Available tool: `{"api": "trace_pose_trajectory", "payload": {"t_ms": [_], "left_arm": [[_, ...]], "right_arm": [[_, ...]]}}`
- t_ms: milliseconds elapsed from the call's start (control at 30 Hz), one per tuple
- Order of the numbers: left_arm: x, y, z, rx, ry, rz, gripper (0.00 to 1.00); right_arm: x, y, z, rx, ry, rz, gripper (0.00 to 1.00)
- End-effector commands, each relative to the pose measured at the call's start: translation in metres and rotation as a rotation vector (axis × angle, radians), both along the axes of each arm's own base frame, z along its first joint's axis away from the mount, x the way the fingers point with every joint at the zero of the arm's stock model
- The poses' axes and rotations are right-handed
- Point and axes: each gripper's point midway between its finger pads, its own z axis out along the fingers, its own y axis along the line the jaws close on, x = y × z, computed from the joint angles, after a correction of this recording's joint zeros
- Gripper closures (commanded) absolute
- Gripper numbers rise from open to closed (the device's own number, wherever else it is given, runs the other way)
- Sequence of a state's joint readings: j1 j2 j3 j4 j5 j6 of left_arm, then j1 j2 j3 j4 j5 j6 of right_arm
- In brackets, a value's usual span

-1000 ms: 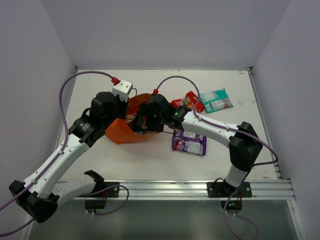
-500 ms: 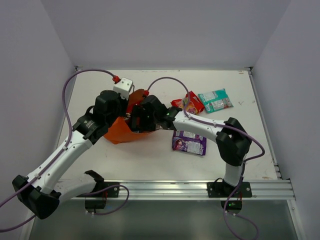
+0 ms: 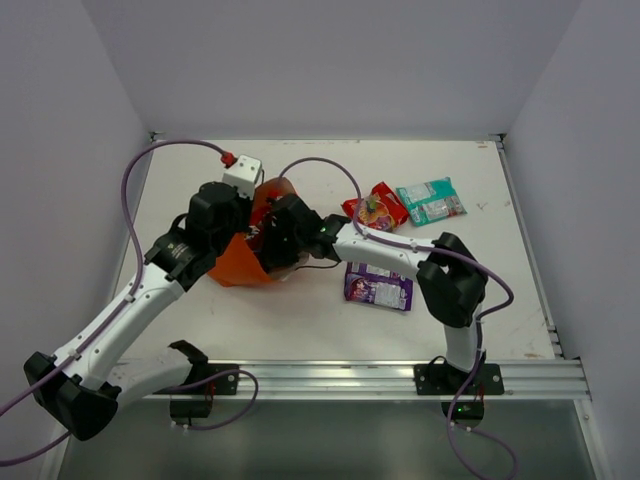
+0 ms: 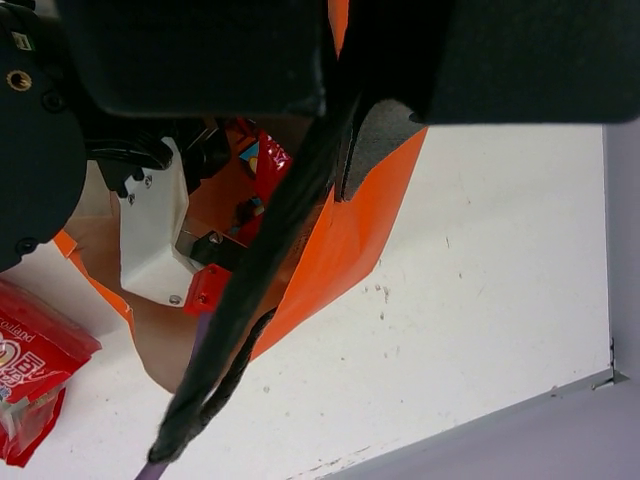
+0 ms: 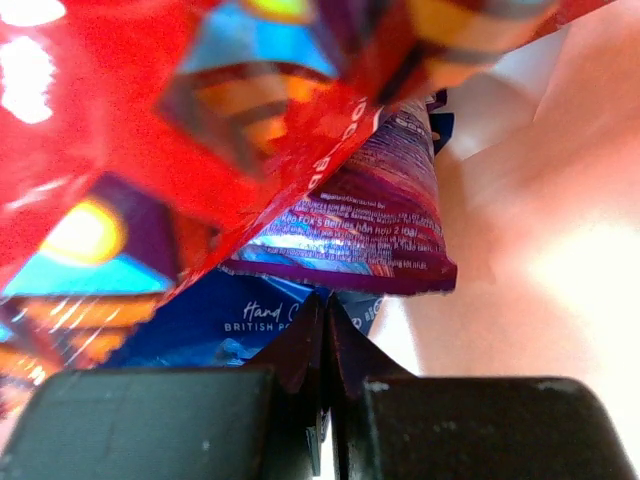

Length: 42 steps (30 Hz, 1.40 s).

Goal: Take the snacks out of the paper bag

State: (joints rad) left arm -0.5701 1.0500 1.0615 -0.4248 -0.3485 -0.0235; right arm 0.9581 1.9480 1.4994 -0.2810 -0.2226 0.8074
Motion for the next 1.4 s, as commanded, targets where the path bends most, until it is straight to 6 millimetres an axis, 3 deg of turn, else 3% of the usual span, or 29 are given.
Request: {"api": "trace_pose_trajectory", "payload": {"t_ms": [0,100,133,267,367,633,867,1000,1033,1133,1200,1300,1333,1367], "left_arm": [[0.004,0.003,0.031,-0.058,-0.121,0.026,1.0],[0.0,0.008,0.022,-0.042,-0.106,0.039,1.0],[-0.001,0.011,0.017,-0.031,-0.095,0.049,1.0],[-0.005,0.019,0.013,-0.015,-0.094,0.069,1.0],[-0.007,0.021,0.015,-0.015,-0.099,0.076,1.0],[-0.003,0.032,0.027,-0.005,-0.122,0.131,1.0],[0.008,0.058,0.033,-0.002,-0.125,0.227,1.0],[0.014,0.071,0.031,-0.005,-0.113,0.257,1.0],[0.016,0.073,0.028,0.0,-0.109,0.259,1.0],[0.019,0.078,0.025,0.002,-0.105,0.269,1.0],[0.021,0.082,0.026,-0.002,-0.105,0.277,1.0],[0.024,0.083,0.028,-0.013,-0.11,0.273,1.0],[0.025,0.083,0.03,-0.019,-0.117,0.27,1.0],[0.026,0.082,0.031,-0.022,-0.118,0.266,1.0]], "right_arm": [[0.001,-0.003,0.052,0.05,-0.132,0.026,1.0],[0.009,-0.007,0.081,0.078,-0.224,0.019,1.0],[0.011,-0.01,0.103,0.106,-0.271,0.016,1.0],[0.015,-0.019,0.159,0.186,-0.401,0.001,1.0],[0.018,-0.026,0.189,0.224,-0.463,-0.019,1.0],[0.022,-0.049,0.247,0.281,-0.599,-0.049,1.0],[0.039,-0.098,0.285,0.285,-0.695,-0.136,1.0],[0.041,-0.132,0.323,0.314,-0.789,-0.182,1.0],[0.04,-0.148,0.339,0.33,-0.824,-0.216,1.0],[0.04,-0.183,0.358,0.312,-0.9,-0.295,1.0],[0.053,-0.213,0.352,0.222,-0.928,-0.42,1.0],[0.069,-0.263,0.322,0.112,-0.87,-0.58,1.0],[0.081,-0.283,0.291,0.041,-0.826,-0.641,1.0],[0.079,-0.3,0.282,0.019,-0.808,-0.686,1.0]]}}
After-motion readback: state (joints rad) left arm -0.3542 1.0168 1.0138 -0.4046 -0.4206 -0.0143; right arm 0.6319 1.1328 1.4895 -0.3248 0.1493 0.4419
